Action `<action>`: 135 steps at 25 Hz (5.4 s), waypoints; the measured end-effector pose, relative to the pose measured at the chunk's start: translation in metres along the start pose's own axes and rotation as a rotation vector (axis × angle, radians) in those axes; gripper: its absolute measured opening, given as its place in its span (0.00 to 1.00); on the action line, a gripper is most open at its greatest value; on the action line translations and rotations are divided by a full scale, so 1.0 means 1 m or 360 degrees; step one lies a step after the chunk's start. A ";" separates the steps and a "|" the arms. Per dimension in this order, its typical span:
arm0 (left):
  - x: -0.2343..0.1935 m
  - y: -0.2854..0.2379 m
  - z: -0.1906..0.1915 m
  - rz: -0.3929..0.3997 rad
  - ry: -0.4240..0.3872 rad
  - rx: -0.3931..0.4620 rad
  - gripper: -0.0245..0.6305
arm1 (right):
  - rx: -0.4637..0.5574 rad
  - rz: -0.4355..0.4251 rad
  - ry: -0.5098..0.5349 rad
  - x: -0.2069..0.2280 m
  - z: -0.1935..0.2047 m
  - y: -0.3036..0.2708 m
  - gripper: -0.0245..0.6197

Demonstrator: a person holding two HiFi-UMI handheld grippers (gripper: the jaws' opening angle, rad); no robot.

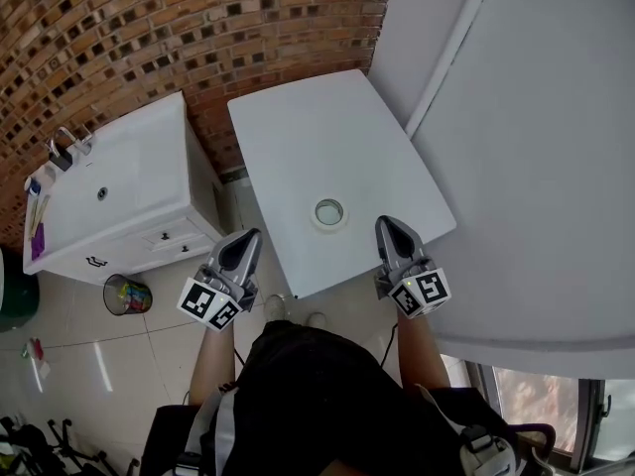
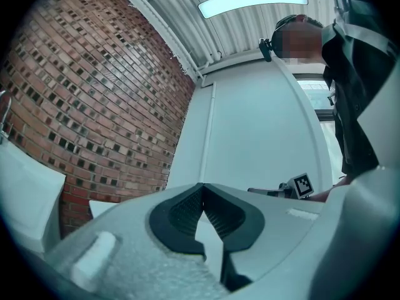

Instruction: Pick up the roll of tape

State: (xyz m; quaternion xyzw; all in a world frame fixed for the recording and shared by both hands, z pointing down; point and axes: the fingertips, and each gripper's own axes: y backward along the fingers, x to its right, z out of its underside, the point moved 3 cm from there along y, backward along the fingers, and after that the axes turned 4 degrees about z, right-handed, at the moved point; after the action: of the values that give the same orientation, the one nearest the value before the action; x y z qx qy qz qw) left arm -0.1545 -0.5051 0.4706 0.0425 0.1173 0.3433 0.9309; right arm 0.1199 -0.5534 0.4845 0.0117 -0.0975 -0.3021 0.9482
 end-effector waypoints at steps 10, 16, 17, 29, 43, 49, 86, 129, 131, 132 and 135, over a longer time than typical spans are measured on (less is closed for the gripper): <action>-0.035 -0.038 -0.009 0.0115 -0.0013 0.0009 0.04 | 0.0073 0.0065 0.0044 0.007 -0.010 -0.032 0.05; -0.051 -0.054 -0.017 0.0172 -0.0006 0.0021 0.04 | 0.0097 0.0113 0.0075 0.010 -0.020 -0.048 0.05; -0.054 -0.057 -0.019 0.0178 -0.0003 0.0024 0.04 | 0.0108 0.0121 0.0086 0.010 -0.023 -0.051 0.05; -0.068 -0.072 0.017 0.0218 0.0066 -0.0146 0.04 | -0.0188 0.0108 0.0210 0.017 0.034 -0.070 0.05; -0.071 -0.060 0.065 0.0182 0.0109 -0.0331 0.04 | -0.0566 -0.0048 0.0230 0.023 0.120 -0.080 0.05; -0.071 -0.051 0.064 0.0123 0.0130 -0.0305 0.04 | -0.0898 -0.0279 0.0315 0.009 0.158 -0.094 0.19; -0.098 0.030 0.072 -0.0119 0.0201 -0.0358 0.04 | -0.2154 -0.0837 0.1275 -0.022 0.308 -0.102 0.25; 0.010 0.017 0.049 0.0019 0.0192 -0.0144 0.04 | -0.0298 -0.0776 -0.0798 -0.041 0.044 0.010 0.22; 0.010 0.024 0.044 0.0021 0.0176 -0.0114 0.04 | -0.0305 -0.0775 -0.0735 -0.047 0.044 0.016 0.22; 0.010 0.027 0.041 0.0030 0.0166 -0.0101 0.04 | -0.0312 -0.0773 -0.0696 -0.052 0.043 0.017 0.22; 0.012 0.040 0.028 0.0061 0.0144 -0.0085 0.04 | -0.0290 -0.0739 -0.0657 -0.067 0.036 0.019 0.22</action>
State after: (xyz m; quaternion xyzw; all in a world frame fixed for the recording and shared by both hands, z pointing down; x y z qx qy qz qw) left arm -0.1643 -0.4670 0.5017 0.0042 0.1492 0.3655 0.9187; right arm 0.0700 -0.4982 0.5094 -0.1130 -0.2550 -0.5139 0.8113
